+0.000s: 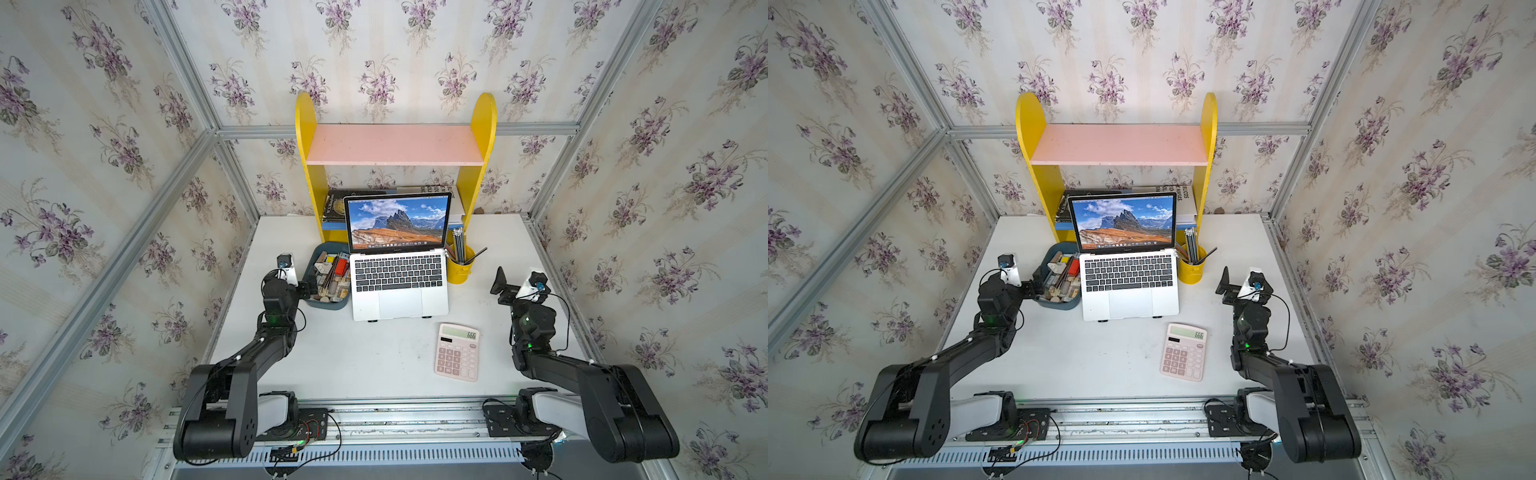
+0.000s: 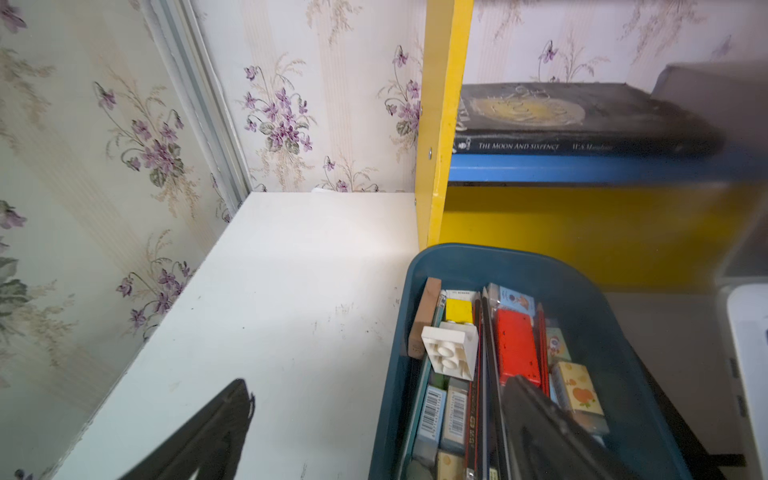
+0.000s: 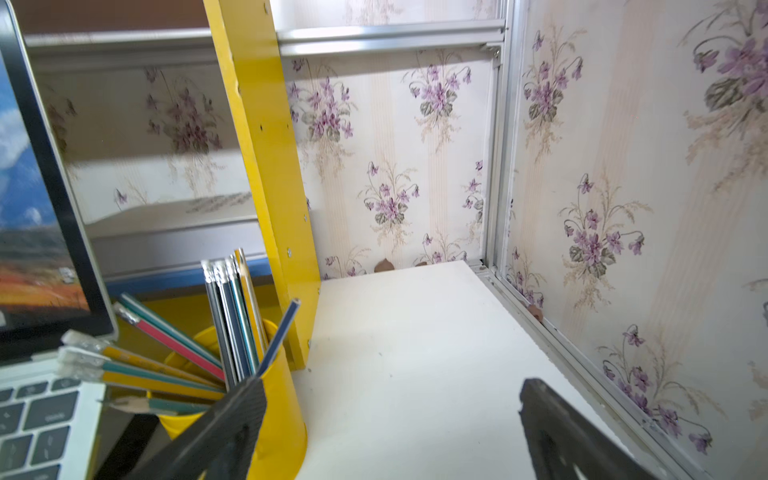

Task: Close the laptop lid and set it aside
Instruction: Close the lid of the laptop.

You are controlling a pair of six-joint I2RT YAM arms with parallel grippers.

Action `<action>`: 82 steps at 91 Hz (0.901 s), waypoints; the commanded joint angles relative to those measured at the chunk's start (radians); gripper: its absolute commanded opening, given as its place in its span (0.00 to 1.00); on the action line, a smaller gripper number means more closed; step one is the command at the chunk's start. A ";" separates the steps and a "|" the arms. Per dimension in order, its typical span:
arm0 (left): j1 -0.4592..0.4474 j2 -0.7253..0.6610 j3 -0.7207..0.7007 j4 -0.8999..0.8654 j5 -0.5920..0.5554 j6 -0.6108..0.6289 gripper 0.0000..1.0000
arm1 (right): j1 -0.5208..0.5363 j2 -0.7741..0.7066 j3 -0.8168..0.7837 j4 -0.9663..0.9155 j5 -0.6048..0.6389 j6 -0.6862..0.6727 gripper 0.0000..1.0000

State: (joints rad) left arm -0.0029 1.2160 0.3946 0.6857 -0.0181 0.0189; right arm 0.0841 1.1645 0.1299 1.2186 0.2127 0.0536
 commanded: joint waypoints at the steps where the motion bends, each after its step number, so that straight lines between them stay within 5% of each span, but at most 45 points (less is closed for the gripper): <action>1: 0.001 -0.088 0.041 -0.175 -0.053 -0.128 0.97 | 0.000 -0.094 0.034 -0.113 0.009 0.125 1.00; 26: 0.008 -0.214 0.205 -0.679 -0.108 -0.532 0.99 | -0.008 -0.280 0.146 -0.412 -0.049 0.661 1.00; 42: 0.015 -0.267 0.192 -0.703 0.064 -0.586 0.99 | -0.010 -0.229 0.354 -0.573 -0.389 0.593 1.00; 54: 0.015 -0.327 0.173 -0.744 0.127 -0.635 0.99 | 0.007 -0.122 0.568 -0.694 -0.588 0.538 0.90; 82: 0.015 -0.498 0.118 -0.850 0.253 -0.664 0.97 | 0.197 0.181 1.128 -1.184 -0.541 0.288 0.90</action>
State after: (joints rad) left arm 0.0116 0.7715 0.5182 -0.1078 0.1654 -0.6270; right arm 0.2142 1.2545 1.0992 0.2867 -0.3431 0.4843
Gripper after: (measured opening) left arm 0.973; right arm 0.894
